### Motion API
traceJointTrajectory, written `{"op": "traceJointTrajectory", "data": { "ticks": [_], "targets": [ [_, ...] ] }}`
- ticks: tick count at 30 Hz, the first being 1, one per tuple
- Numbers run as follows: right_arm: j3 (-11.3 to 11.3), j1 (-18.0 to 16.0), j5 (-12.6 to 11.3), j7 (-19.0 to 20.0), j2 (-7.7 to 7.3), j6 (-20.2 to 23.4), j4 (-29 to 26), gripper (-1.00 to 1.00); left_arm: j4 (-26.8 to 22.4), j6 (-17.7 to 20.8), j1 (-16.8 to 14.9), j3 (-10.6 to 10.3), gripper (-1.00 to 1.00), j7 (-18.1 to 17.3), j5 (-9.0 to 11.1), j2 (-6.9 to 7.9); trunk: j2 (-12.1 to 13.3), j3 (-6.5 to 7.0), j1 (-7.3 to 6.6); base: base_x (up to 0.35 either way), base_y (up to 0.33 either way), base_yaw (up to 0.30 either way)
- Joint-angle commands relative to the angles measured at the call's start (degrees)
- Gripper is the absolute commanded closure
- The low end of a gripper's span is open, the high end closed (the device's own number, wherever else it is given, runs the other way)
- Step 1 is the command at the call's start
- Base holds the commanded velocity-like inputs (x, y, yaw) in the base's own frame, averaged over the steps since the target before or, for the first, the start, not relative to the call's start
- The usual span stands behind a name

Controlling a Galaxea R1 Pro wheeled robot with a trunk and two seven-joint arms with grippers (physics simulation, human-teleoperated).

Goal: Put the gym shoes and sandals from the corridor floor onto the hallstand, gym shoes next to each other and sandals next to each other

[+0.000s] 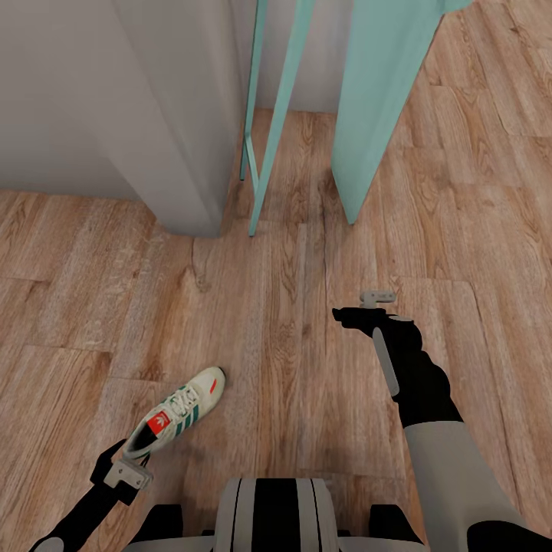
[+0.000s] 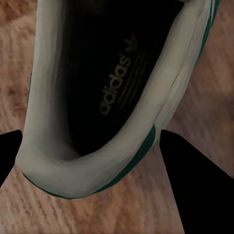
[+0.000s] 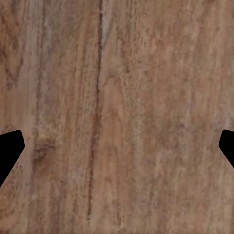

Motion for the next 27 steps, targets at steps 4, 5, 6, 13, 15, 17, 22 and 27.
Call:
{"op": "traceJointTrajectory", "data": {
  "ticks": [4, 5, 6, 13, 15, 17, 22, 27],
  "targets": [
    [0.00, 0.00, 0.00, 0.00, 0.00, 0.00, 0.00, -1.00, 0.00, -0.02, -0.05, 0.04, 1.00, 0.05, -0.04, 0.00, 0.00, 0.00, 0.00, 0.000, 0.000, 0.000],
    [0.00, 0.00, 0.01, 0.00, 0.00, 0.00, 0.00, -1.00, 0.00, -0.02, -0.03, 0.04, 1.00, 0.05, -0.03, 0.00, 0.00, 0.00, 0.00, 0.000, 0.000, 0.000],
    [0.00, 0.00, 0.01, 0.00, -0.01, 0.00, 0.00, -1.00, 0.00, -0.02, -0.02, 0.04, 1.00, 0.05, -0.02, 0.00, 0.00, 0.00, 0.00, 0.000, 0.000, 0.000],
    [0.00, 0.00, 0.01, 0.00, 0.00, 0.00, 0.00, -1.00, 0.00, -0.01, -0.01, 0.04, 1.00, 0.05, -0.01, -0.06, 0.00, 0.00, 0.00, 0.000, 0.000, 0.000],
    [0.00, 0.00, 0.01, 0.00, -0.02, 0.00, 0.00, -1.00, 0.00, -0.01, 0.06, 0.04, 1.00, 0.03, 0.01, -0.08, 0.00, 0.00, 0.00, 0.000, 0.000, 0.000],
    [0.00, 0.00, 0.01, 0.00, 0.00, 0.00, 0.00, -1.00, 0.00, -0.01, 0.06, 0.04, 1.00, 0.00, 0.04, -0.08, 0.00, 0.00, 0.00, 0.000, 0.000, 0.000],
    [0.00, 0.00, 0.01, 0.00, 0.00, 0.00, 0.00, -1.00, -0.11, -0.01, 0.00, 0.06, 1.00, 0.04, 0.07, -0.09, 0.00, 0.00, 0.00, 0.000, 0.000, 0.000],
    [0.00, 0.00, 0.01, 0.00, 0.01, 0.00, 0.01, -1.00, -0.23, -0.01, 0.00, 0.06, 1.00, 0.11, 0.00, -0.09, 0.00, 0.00, 0.00, 0.000, 0.000, 0.000]
  ]
}}
